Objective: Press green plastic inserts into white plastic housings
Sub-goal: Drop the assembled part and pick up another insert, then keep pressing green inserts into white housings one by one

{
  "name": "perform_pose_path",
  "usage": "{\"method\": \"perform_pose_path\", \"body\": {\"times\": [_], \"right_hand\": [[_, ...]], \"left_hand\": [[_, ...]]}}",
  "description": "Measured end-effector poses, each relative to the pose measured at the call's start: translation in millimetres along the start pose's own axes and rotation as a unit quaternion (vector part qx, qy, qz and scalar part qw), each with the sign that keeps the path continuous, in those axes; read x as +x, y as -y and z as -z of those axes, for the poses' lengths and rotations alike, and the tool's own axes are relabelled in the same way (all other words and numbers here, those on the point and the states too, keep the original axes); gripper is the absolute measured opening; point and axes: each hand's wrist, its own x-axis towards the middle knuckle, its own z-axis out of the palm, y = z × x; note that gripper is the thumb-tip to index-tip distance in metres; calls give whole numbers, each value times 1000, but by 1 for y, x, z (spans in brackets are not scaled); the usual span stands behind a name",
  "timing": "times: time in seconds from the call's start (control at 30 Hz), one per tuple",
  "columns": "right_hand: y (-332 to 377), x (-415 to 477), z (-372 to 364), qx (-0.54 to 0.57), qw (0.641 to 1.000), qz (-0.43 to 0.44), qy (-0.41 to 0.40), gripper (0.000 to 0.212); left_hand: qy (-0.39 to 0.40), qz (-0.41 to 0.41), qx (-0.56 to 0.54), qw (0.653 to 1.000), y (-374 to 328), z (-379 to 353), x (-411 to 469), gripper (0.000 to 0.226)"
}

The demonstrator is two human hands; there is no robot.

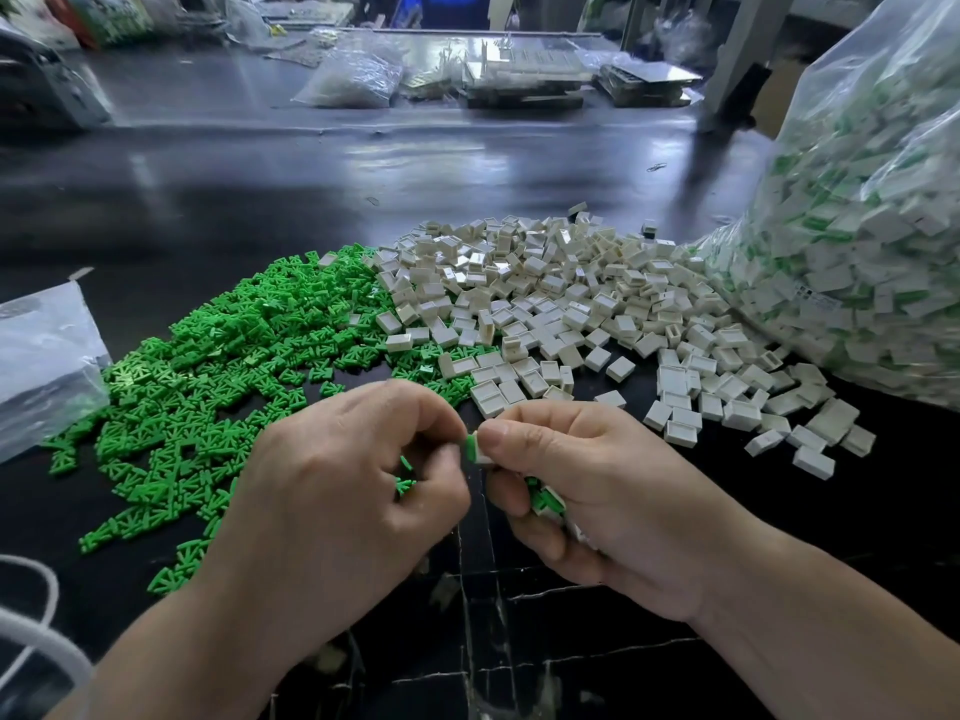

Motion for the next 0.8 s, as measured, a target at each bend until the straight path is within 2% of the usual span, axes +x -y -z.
{"method": "perform_pose_path", "body": {"times": [0.1,0.2,0.4,0.57,0.73,0.8], "right_hand": [[0,0,4,-11,1000,27,1,20],[-1,-1,3,-52,997,59,8,23],[-7,0,2,-114,987,112,-19,19],[-1,1,2,-52,995,81,-24,15],[13,-4,10,65,993,96,-27,10],[23,-11,17,98,984,136,-54,14]], "left_hand": [[26,116,-135,984,-2,2,-1,14],[85,166,-261,947,1,-1,-1,13],[98,213,-346,908,7,-7,-1,28],[83,282,-422,857,9,-11,1,28],[77,236,-389,887,2,-11,2,35],[70,229,-373,897,1,-9,2,25]]}}
